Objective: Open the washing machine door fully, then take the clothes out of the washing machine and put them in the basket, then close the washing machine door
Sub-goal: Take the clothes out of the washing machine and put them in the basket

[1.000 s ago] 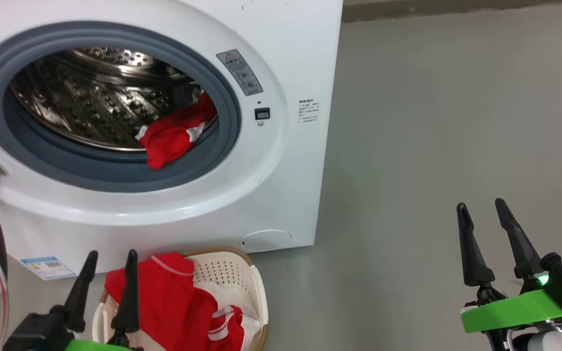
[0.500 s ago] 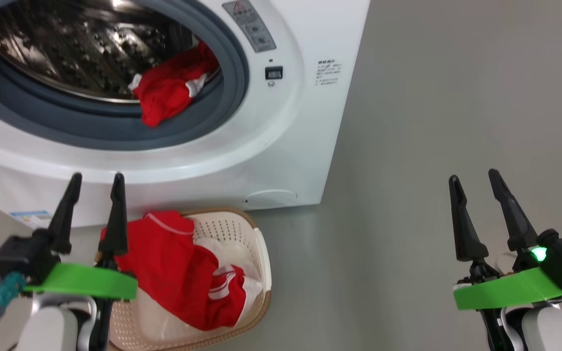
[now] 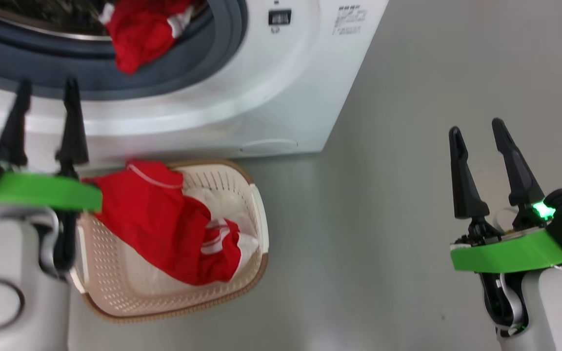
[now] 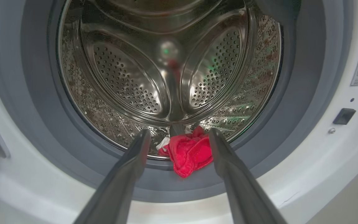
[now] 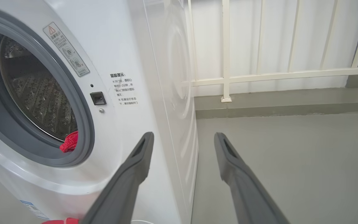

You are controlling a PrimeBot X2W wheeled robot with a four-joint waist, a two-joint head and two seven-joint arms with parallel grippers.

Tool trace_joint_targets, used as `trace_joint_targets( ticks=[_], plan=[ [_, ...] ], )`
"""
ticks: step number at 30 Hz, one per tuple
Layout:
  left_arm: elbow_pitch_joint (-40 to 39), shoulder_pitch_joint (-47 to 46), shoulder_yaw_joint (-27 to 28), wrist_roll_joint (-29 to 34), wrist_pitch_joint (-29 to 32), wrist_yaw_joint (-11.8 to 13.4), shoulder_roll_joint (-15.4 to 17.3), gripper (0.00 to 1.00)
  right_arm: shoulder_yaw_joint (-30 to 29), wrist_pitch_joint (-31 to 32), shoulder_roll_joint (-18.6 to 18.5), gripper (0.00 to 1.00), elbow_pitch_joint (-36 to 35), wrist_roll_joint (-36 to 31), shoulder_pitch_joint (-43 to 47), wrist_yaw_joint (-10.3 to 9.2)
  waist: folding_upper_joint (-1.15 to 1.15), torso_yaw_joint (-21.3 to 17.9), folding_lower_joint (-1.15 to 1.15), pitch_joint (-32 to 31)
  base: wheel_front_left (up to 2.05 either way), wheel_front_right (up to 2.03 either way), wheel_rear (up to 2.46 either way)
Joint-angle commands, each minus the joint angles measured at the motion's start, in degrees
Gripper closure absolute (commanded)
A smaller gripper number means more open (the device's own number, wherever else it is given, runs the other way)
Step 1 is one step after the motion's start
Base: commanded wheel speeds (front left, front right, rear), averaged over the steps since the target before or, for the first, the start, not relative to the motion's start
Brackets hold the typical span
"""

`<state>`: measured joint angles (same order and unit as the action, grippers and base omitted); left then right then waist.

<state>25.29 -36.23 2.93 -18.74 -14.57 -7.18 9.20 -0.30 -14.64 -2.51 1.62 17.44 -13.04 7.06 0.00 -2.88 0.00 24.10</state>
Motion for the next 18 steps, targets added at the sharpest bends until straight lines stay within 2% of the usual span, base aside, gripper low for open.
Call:
trace_joint_targets(
  ticks=[1,15,18],
  plan=[
    [-0.6,-2.3,1.6,0.1,-0.4,-0.3,2.5,0.0,1.6,-0.4,-0.4,0.0,-1.8,-0.3,-1.1,0.43,0.0,-0.3,0.0,3.9,0.0,0.0,0.0],
    [12.6,-21.2,-1.9,3.1,-0.4,-0.3,5.8,0.0,2.9,-0.4,-0.4,0.0,-1.7,0.4,-4.9,0.43,0.0,-3.1,0.0,10.4,0.0,0.0,0.0],
    [15.6,-24.4,-3.0,0.7,-0.4,-0.3,5.4,0.0,3.1,-0.4,-0.4,0.0,-1.6,0.6,-4.7,0.43,0.0,-3.5,0.0,10.8,0.0,0.0,0.0]
  ],
)
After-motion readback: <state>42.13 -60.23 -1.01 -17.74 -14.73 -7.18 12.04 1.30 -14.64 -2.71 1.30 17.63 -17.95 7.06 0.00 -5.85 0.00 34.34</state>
